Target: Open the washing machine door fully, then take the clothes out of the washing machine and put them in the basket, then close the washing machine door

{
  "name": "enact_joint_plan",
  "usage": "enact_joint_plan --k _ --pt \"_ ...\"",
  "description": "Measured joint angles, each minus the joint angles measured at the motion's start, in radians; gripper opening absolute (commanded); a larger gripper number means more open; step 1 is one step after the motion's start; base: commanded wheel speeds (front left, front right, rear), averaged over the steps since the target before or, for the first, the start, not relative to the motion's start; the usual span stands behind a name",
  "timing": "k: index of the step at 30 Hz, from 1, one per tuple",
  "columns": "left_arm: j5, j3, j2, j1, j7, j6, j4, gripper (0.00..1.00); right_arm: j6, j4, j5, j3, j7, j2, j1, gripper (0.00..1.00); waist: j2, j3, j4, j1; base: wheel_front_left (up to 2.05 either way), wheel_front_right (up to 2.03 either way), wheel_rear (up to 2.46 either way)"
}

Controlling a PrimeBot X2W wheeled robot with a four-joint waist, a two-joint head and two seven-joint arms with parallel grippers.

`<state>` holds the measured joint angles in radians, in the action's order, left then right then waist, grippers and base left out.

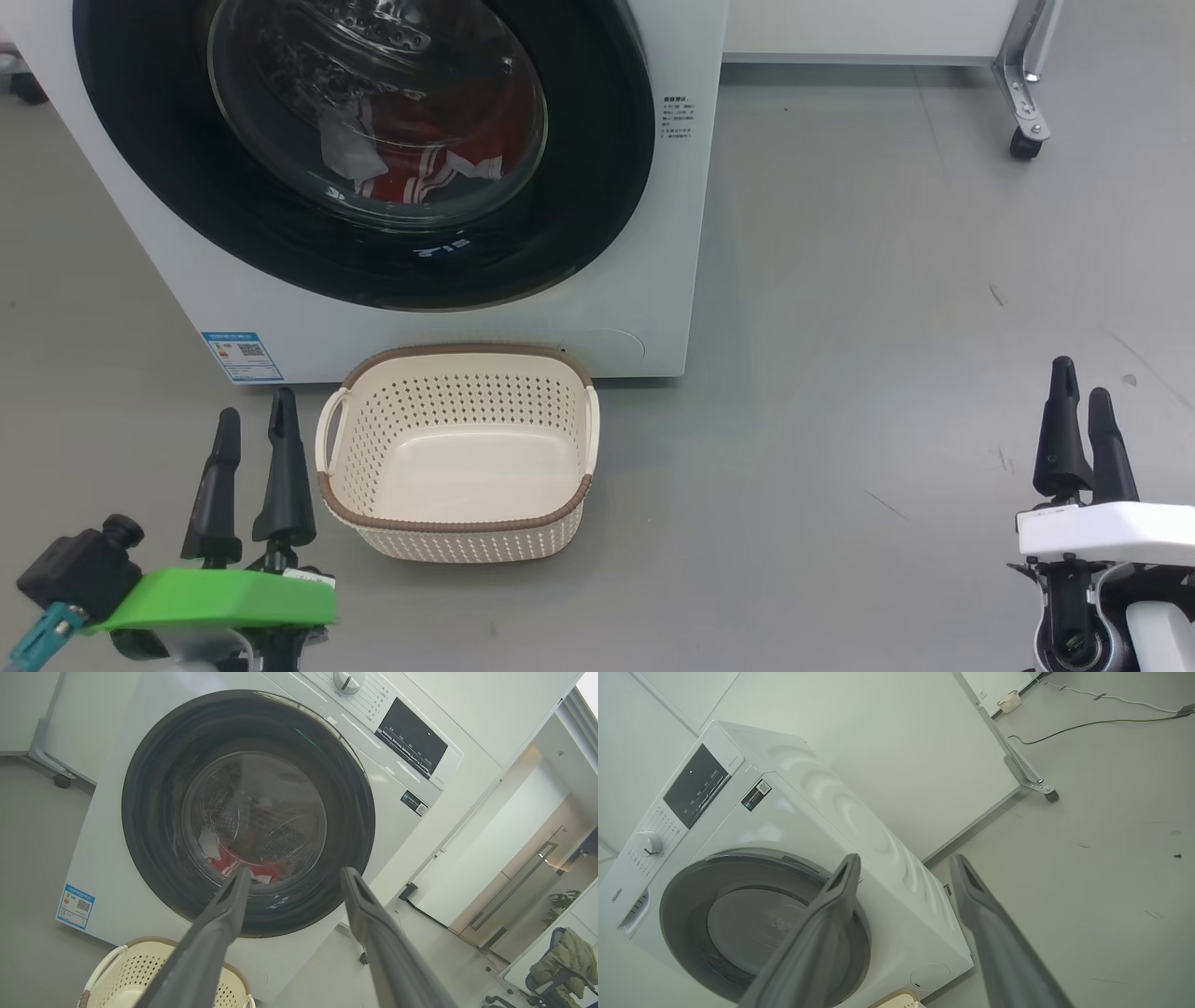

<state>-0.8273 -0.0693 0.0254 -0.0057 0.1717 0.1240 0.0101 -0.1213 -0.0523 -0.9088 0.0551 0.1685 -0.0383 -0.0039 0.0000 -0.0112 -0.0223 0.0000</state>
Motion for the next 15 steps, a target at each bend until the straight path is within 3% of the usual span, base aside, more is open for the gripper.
enact_joint_plan --k 15 --pt "0.326 -0.061 0.007 0.009 0.056 -0.014 0.01 1.0 0.0 -0.004 0.316 -0.061 0.057 -0.018 0.015 1.0 0.0 -0.002 -0.002 0.0 0.0 0.0 0.0"
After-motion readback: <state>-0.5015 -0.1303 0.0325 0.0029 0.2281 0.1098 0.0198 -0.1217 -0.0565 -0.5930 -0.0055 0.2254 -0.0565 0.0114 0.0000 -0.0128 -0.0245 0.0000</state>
